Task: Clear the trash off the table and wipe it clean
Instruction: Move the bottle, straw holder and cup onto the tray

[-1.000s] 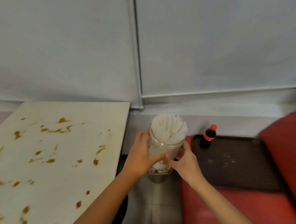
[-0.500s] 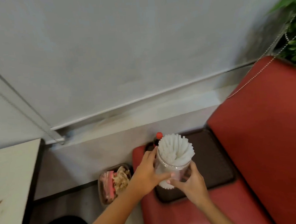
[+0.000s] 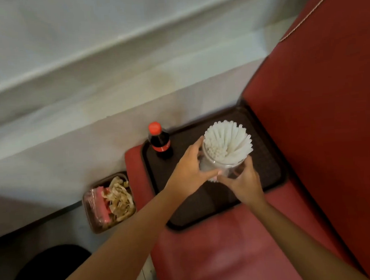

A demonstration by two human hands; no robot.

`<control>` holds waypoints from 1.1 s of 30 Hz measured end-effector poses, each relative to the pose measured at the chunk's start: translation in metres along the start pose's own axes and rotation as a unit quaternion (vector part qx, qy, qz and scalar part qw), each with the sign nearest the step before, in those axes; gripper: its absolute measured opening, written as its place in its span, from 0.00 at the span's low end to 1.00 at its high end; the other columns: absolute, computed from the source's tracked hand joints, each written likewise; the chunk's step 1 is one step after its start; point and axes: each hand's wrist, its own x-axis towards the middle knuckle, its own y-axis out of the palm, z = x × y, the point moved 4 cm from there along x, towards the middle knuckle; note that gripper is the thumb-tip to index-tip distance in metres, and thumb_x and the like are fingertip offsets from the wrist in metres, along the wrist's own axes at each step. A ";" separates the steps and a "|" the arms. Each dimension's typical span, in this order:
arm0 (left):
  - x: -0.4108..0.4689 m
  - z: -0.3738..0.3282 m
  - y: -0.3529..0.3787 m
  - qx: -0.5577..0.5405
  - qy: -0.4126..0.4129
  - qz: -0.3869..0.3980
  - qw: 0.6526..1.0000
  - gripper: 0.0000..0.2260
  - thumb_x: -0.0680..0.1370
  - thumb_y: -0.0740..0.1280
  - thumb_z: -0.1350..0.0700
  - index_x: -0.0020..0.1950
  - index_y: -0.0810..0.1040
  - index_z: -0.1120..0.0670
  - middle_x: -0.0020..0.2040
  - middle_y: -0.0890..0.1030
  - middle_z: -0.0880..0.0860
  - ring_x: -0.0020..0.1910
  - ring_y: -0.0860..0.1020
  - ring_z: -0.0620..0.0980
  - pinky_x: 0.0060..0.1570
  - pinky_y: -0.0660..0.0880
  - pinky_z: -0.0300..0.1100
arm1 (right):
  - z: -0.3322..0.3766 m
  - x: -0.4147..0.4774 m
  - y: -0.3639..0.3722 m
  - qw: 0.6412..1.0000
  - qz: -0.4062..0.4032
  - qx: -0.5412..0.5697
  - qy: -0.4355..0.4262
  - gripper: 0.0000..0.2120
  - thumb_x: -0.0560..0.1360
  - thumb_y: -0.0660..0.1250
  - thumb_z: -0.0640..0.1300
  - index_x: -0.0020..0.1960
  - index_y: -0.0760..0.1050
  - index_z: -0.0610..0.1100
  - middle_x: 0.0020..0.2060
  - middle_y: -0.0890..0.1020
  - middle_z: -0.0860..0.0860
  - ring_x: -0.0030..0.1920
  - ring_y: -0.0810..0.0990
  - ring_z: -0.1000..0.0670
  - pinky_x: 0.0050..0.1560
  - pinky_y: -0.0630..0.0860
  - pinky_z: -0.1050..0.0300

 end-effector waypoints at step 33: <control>-0.065 -0.005 -0.021 0.077 -0.097 -0.066 0.990 0.27 0.77 0.67 0.54 0.74 0.60 0.53 0.68 0.66 0.51 0.68 0.66 0.47 0.62 0.62 0.33 | -0.006 -0.024 0.011 0.989 0.059 -0.012 0.135 0.46 0.67 0.76 0.44 0.75 0.50 0.45 0.69 0.66 0.41 0.68 0.68 0.46 0.61 0.68 0.55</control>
